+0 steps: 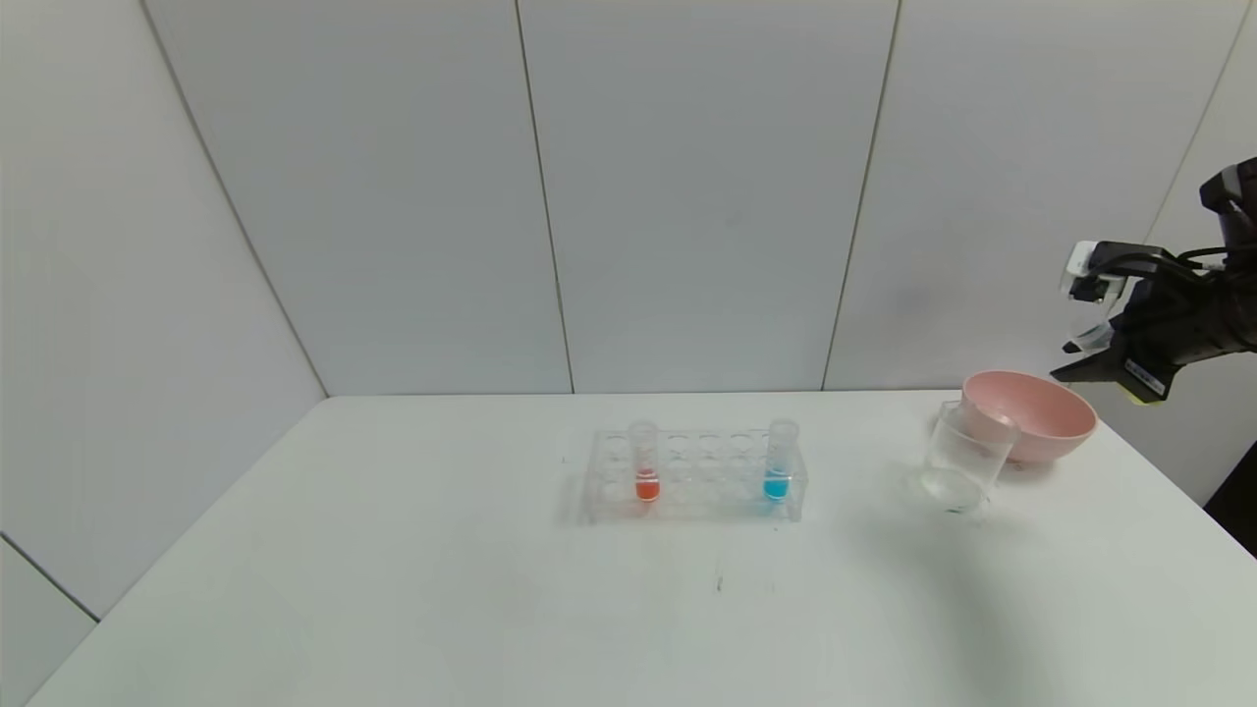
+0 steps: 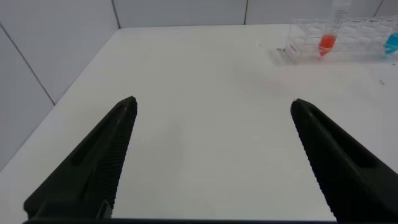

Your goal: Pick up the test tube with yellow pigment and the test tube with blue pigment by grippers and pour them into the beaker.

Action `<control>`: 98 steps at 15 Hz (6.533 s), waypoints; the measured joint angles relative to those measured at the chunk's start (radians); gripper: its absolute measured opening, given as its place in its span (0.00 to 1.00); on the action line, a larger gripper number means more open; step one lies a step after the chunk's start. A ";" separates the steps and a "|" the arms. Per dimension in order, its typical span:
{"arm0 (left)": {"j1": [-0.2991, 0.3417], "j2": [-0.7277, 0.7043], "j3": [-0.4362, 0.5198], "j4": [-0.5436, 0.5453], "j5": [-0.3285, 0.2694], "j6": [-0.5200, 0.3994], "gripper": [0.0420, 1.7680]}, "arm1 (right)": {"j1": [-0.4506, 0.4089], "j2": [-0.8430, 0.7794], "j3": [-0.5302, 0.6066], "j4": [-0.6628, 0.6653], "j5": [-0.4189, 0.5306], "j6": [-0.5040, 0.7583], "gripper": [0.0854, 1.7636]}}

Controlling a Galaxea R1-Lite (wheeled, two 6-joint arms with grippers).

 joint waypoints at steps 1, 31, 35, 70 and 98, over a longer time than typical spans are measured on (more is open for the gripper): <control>0.000 0.000 0.000 0.000 0.000 0.000 1.00 | 0.007 0.006 -0.017 0.029 -0.013 -0.020 0.31; 0.000 0.000 0.000 0.000 0.000 0.000 1.00 | 0.156 0.154 -0.224 0.275 -0.433 -0.150 0.31; 0.000 0.000 0.000 0.000 0.000 0.000 1.00 | 0.178 0.167 -0.224 0.272 -0.494 -0.155 0.31; 0.000 0.000 0.000 0.000 0.000 0.000 1.00 | 0.222 0.164 -0.227 0.246 -0.653 -0.277 0.31; 0.000 0.000 0.000 0.000 0.000 0.000 1.00 | -0.253 -0.279 1.027 -1.372 0.275 0.944 0.31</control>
